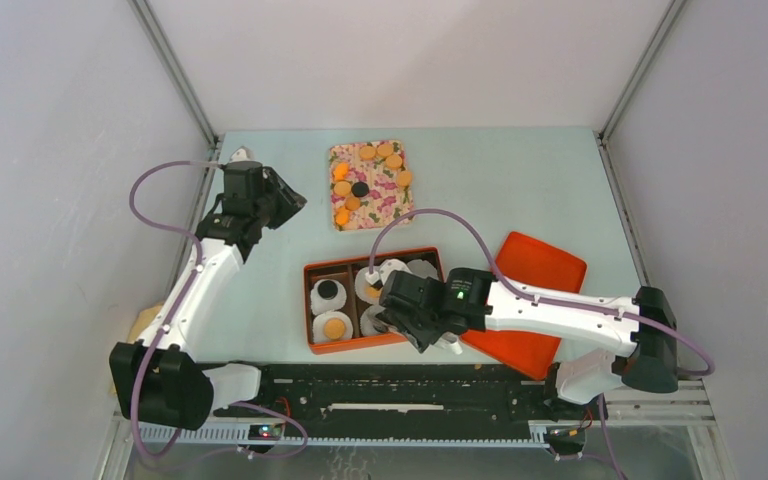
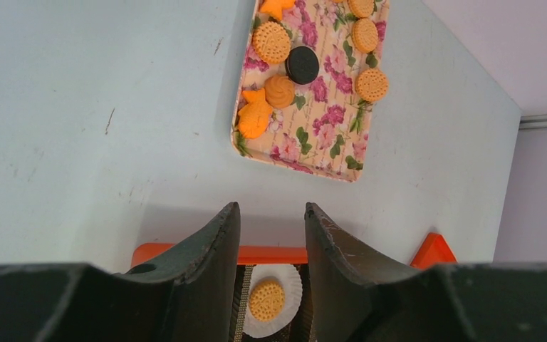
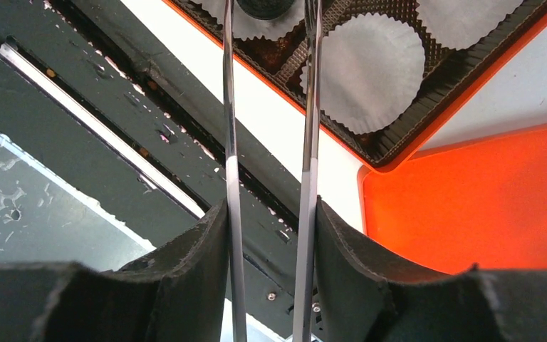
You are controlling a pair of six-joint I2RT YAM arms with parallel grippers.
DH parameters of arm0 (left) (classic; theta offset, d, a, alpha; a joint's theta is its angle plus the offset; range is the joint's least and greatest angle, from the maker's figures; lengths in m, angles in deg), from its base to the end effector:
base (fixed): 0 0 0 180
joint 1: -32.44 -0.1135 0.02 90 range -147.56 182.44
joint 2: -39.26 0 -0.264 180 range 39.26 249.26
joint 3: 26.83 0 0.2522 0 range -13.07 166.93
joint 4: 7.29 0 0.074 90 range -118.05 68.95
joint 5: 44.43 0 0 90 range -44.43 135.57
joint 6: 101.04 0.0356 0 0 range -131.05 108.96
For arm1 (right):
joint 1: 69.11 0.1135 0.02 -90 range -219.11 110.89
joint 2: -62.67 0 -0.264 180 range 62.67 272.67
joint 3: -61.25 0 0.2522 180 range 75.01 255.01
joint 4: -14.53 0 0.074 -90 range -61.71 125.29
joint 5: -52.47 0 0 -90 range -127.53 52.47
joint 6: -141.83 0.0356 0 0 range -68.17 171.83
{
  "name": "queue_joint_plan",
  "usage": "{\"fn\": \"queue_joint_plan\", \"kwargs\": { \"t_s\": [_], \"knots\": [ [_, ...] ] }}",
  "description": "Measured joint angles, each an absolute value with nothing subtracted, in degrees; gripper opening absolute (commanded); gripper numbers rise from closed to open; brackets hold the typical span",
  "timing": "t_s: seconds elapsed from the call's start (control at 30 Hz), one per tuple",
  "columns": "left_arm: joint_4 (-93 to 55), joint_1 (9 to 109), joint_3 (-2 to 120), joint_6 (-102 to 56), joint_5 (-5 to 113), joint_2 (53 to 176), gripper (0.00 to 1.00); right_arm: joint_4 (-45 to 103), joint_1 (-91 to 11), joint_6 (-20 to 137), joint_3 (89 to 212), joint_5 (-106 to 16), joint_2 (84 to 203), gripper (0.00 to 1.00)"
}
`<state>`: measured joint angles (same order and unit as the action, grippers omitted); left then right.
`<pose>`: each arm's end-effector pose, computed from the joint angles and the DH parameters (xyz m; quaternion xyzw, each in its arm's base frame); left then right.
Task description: Pack the cookies
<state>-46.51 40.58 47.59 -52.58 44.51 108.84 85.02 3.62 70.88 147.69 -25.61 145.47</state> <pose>0.2670 -0.0375 0.3203 -0.2583 0.8459 -0.1886 0.4268 0.0906 0.2665 0.2914 -0.4213 0.8788 0.0725 0.2119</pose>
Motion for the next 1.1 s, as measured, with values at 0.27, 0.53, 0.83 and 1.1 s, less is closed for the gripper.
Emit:
{"fn": "queue_joint_plan", "kwargs": {
  "t_s": [0.27, 0.53, 0.83, 1.1],
  "knots": [
    [-46.5, 40.6, 47.6, -52.6, 45.6, 108.2, 0.44, 88.3, 3.1, 70.8, 153.4, -23.0, 143.7, 0.48],
    [-46.5, 40.6, 47.6, -52.6, 46.1, 107.1, 0.44, 86.8, -3.1, 68.1, 160.9, -19.8, 141.8, 0.48],
    [-46.5, 40.6, 47.6, -52.6, 46.0, 107.2, 0.44, 75.4, -19.5, 61.9, 163.7, -18.7, 155.5, 0.48],
    [-46.5, 40.6, 47.6, -52.6, 46.0, 108.1, 0.44, 70.8, -25.3, 58.0, 176.0, -21.0, 175.9, 0.47]
  ]
}}
